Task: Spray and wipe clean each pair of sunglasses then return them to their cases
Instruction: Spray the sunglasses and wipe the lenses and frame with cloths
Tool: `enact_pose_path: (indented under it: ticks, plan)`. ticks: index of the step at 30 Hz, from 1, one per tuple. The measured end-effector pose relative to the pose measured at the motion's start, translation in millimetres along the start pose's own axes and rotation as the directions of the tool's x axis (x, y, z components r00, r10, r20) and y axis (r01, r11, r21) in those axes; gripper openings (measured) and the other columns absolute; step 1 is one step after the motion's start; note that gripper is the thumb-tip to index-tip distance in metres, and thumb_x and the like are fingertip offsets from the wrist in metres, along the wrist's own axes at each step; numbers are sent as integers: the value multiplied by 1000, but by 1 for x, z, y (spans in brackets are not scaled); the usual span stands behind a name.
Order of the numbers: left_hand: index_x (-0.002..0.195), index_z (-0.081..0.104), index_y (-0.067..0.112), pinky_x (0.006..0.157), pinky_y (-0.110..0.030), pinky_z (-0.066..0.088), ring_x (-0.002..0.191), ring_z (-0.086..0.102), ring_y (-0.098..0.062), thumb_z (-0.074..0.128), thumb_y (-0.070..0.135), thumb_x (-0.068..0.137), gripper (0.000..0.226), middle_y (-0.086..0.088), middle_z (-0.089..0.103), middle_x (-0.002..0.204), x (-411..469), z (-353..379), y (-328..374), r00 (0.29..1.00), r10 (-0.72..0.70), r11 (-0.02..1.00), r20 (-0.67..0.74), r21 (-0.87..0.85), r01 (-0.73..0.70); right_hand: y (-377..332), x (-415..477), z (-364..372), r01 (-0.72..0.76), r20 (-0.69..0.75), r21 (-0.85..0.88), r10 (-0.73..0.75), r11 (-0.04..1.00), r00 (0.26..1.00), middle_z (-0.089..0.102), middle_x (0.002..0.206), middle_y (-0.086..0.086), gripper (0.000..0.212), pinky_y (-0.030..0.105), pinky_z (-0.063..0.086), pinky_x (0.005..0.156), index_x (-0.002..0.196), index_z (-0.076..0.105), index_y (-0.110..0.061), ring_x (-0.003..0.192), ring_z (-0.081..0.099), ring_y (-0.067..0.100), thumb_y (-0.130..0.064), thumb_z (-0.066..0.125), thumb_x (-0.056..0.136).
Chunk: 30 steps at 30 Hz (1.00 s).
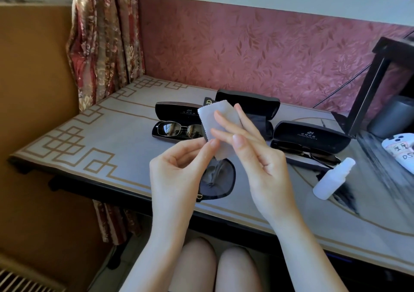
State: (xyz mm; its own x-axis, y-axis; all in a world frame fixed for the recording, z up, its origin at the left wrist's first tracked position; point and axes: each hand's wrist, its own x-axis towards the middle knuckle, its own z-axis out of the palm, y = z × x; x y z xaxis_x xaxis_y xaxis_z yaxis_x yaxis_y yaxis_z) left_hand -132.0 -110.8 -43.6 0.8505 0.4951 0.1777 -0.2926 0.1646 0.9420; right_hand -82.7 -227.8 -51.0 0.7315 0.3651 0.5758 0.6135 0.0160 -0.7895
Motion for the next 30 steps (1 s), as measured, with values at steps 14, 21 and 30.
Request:
enact_pose_path:
  ticks: [14, 21, 30]
  plan:
    - [84, 76, 15, 76, -23, 57, 80, 73, -10, 68, 17, 84, 8, 3, 76, 77, -4, 2, -4, 998, 27, 998, 52, 54, -30, -13, 7, -11, -397, -291, 55, 395, 916, 871, 73, 70, -3, 13, 12, 48, 60, 83, 72, -14, 66, 66, 7, -27, 74, 82]
    - [86, 76, 16, 77, -26, 57, 80, 73, -11, 68, 17, 84, 8, 4, 76, 77, -3, 3, -1, 990, 44, 993, 133, 104, -59, -23, 13, -13, -459, -135, 212, 491, 863, 861, 71, 66, -8, 23, 6, 46, 63, 78, 72, -13, 65, 65, 2, -34, 76, 69]
    - [92, 76, 22, 82, -21, 55, 91, 72, -10, 63, 15, 88, 15, 5, 77, 86, -4, -3, -6, 981, 30, 996, 193, 82, -47, -18, 13, -16, -504, -50, 294, 539, 812, 841, 77, 83, 1, 21, 13, 51, 74, 82, 76, -12, 79, 72, 7, -28, 72, 68]
